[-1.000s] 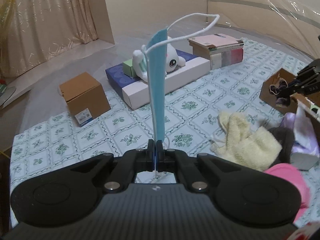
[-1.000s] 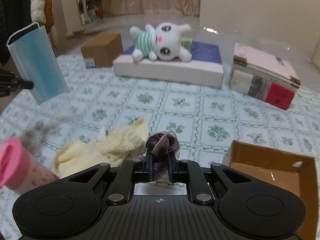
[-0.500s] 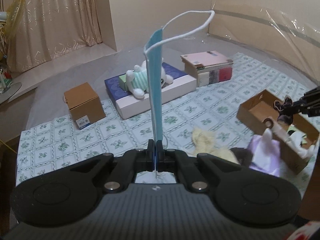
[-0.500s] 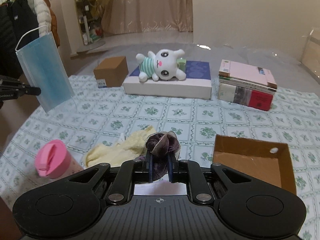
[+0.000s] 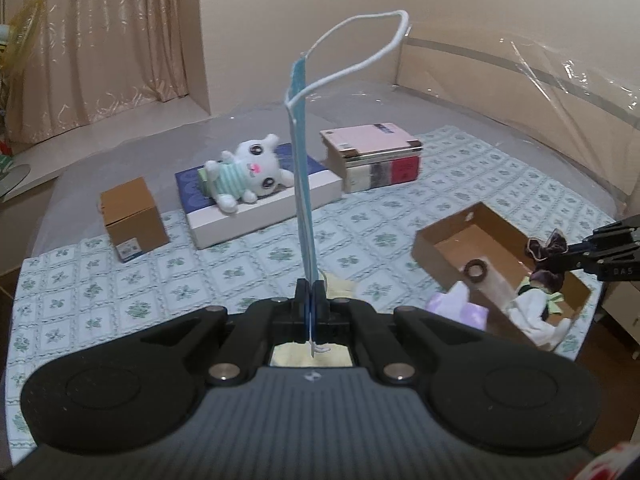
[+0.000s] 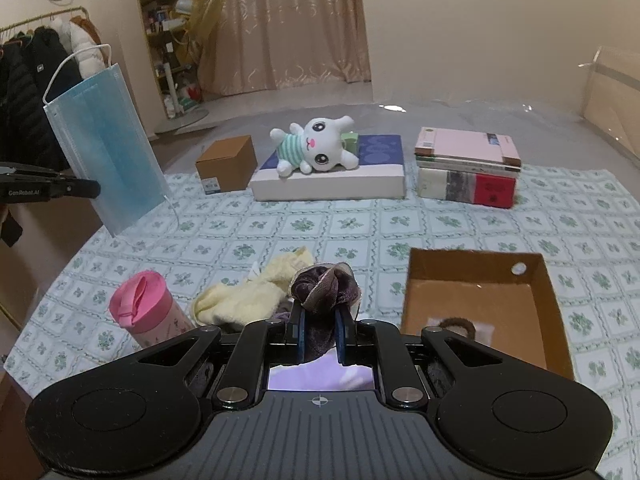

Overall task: Organize soft objects
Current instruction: 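Carry the blue mask and purple hair tie over the cardboard box with both tools, then open the left gripper to drop the mask while the right gripper releases the hair tie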

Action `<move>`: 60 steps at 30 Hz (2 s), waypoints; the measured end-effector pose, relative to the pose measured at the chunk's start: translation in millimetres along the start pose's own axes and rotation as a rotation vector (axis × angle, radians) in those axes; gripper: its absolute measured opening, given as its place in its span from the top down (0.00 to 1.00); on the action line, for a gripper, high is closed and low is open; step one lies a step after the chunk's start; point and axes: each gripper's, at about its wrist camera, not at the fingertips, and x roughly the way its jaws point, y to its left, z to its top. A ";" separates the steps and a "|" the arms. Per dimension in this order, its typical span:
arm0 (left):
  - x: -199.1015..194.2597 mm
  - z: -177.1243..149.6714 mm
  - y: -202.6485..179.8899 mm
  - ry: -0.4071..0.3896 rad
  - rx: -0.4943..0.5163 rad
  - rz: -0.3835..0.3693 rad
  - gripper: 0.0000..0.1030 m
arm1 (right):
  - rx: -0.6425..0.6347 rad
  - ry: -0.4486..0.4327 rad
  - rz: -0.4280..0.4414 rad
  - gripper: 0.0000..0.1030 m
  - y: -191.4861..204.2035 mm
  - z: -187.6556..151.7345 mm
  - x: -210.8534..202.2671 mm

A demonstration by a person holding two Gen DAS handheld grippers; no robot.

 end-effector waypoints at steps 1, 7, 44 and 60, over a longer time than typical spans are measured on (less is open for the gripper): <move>0.5 0.2 -6.1 0.002 0.001 -0.007 1.00 | 0.005 -0.002 -0.001 0.86 -2.2 -2.3 -3.3; 7.6 0.3 -40.2 0.004 0.013 -0.051 1.00 | 0.040 -0.012 -0.018 0.86 -23.4 -14.9 -20.6; 137.2 10.9 -241.7 0.208 0.058 -0.468 1.00 | 0.183 0.021 -0.148 0.86 -145.6 -61.7 -52.6; 234.9 9.8 -244.8 0.372 -0.002 -0.487 1.00 | 0.216 0.088 -0.151 0.86 -187.2 -64.3 5.3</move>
